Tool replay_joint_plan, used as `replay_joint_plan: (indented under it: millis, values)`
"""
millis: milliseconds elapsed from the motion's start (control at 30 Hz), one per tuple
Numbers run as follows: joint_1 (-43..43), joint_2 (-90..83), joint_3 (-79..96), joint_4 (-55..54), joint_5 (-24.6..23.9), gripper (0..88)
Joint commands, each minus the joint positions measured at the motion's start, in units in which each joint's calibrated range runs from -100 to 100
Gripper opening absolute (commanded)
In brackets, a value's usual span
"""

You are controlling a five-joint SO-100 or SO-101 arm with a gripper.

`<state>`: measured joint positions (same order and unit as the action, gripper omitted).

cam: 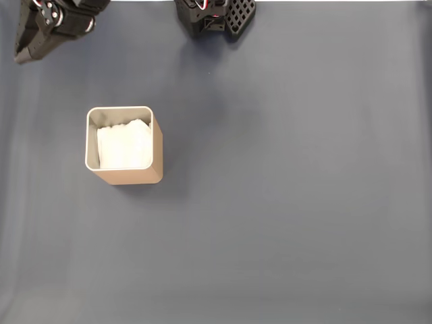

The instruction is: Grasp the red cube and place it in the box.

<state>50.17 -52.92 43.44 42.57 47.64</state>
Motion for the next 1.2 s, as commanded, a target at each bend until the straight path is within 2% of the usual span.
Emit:
replay_joint_plan:
  millis: [0, 1167]
  values:
    - [1.6, -0.3, -2.7, 0.8, 0.2, 0.1]
    - [14.3, 5.6, -2.3, 5.3, 0.8, 0.1]
